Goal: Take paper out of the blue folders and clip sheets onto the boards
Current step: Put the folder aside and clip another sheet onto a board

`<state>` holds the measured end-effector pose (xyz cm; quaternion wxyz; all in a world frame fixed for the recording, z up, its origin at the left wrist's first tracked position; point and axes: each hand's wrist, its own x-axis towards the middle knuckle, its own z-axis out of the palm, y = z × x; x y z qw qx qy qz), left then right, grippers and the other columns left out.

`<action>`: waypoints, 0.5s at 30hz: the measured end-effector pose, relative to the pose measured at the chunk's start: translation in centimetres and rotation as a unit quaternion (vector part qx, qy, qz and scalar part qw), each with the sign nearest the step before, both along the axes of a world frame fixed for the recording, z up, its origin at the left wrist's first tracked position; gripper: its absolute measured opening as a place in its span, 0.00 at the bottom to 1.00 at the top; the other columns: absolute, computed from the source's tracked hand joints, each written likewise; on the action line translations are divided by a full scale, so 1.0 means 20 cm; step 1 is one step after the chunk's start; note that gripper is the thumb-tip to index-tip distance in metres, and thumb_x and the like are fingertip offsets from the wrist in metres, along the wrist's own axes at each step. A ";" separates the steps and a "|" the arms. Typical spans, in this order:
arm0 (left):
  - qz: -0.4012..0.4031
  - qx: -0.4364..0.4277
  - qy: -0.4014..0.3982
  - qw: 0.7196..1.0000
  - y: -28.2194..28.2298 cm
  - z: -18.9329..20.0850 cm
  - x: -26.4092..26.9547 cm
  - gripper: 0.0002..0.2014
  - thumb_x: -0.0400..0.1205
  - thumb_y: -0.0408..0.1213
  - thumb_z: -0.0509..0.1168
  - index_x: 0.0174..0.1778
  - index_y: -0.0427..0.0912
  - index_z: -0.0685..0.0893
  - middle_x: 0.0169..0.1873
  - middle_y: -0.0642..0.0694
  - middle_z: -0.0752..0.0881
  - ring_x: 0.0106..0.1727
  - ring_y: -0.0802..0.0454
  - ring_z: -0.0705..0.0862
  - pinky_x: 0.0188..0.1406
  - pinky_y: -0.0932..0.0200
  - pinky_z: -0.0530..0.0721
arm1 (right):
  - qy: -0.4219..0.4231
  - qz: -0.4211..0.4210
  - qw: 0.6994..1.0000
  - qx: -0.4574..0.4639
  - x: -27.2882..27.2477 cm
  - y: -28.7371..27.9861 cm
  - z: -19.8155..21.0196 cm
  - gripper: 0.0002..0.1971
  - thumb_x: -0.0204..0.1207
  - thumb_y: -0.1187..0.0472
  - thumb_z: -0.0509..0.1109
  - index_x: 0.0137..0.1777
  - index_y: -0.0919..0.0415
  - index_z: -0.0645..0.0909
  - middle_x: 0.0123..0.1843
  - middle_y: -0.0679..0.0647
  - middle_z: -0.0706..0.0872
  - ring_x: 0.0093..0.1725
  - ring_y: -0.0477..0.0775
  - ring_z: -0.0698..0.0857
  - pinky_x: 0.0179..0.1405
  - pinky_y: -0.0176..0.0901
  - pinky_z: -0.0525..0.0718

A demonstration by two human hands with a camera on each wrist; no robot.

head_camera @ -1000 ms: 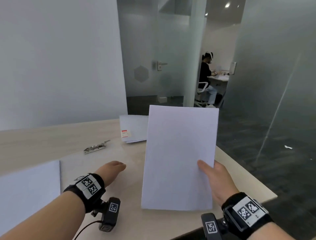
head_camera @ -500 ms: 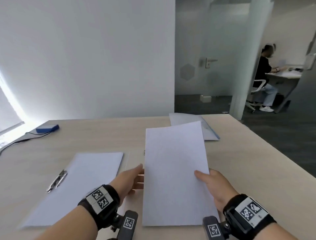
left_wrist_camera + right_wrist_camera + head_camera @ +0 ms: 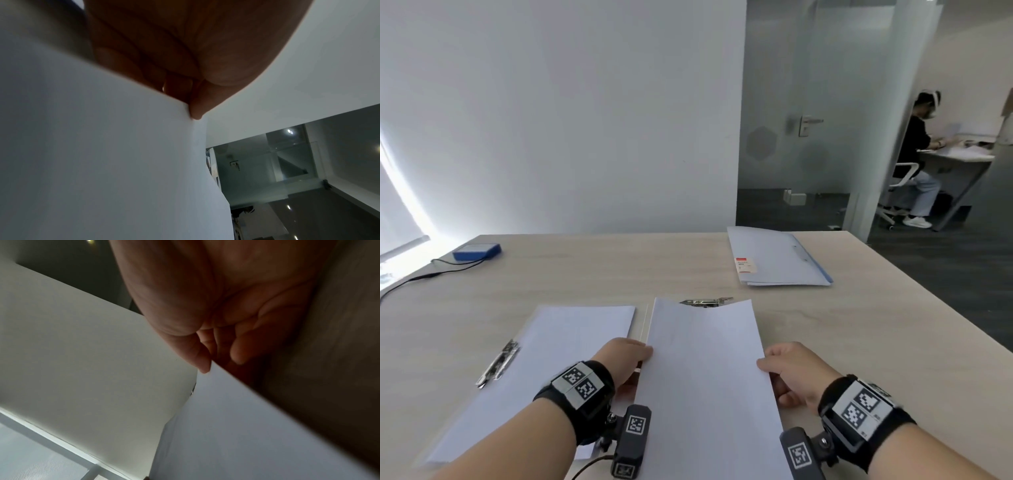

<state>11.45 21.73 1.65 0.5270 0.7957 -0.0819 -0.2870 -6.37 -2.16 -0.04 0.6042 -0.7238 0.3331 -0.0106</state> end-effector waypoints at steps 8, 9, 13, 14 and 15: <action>0.016 -0.014 0.043 0.999 -0.01 -0.06 0.04 0.07 0.82 0.32 0.67 0.46 0.31 0.86 0.38 0.34 0.89 0.39 0.38 0.87 0.54 0.33 0.88 | 0.011 -0.012 1.000 -0.008 0.05 -0.02 -0.01 0.04 0.80 0.62 0.69 0.48 0.62 0.84 0.34 0.55 0.89 0.23 0.51 0.83 0.15 0.33 0.71; 0.019 -0.023 0.048 0.998 -0.01 -0.06 0.04 0.08 0.82 0.33 0.66 0.48 0.30 0.86 0.39 0.34 0.89 0.37 0.38 0.87 0.50 0.37 0.89 | 0.010 -0.015 1.000 -0.008 0.05 -0.02 -0.01 0.06 0.80 0.62 0.69 0.51 0.64 0.85 0.34 0.55 0.90 0.24 0.52 0.83 0.16 0.34 0.71; 0.035 -0.064 0.065 0.995 0.00 -0.07 0.03 0.11 0.84 0.37 0.64 0.55 0.33 0.85 0.41 0.33 0.89 0.32 0.40 0.88 0.33 0.51 0.88 | 0.003 -0.024 1.000 -0.006 0.06 -0.02 -0.02 0.07 0.80 0.63 0.69 0.54 0.62 0.85 0.37 0.57 0.92 0.28 0.53 0.86 0.17 0.35 0.74; 0.040 -0.073 0.065 0.994 0.00 -0.08 0.03 0.11 0.84 0.38 0.64 0.55 0.34 0.84 0.42 0.32 0.90 0.32 0.40 0.88 0.32 0.52 0.87 | -0.001 -0.026 1.000 -0.008 0.06 -0.02 -0.02 0.07 0.80 0.64 0.68 0.55 0.60 0.85 0.38 0.58 0.92 0.29 0.54 0.87 0.18 0.35 0.75; 0.044 -0.082 0.064 0.994 0.01 -0.08 0.02 0.11 0.84 0.38 0.64 0.56 0.35 0.83 0.43 0.31 0.91 0.32 0.40 0.88 0.31 0.52 0.87 | -0.006 -0.029 1.000 -0.010 0.06 -0.02 -0.02 0.08 0.80 0.64 0.68 0.56 0.59 0.84 0.40 0.59 0.93 0.31 0.55 0.88 0.18 0.35 0.75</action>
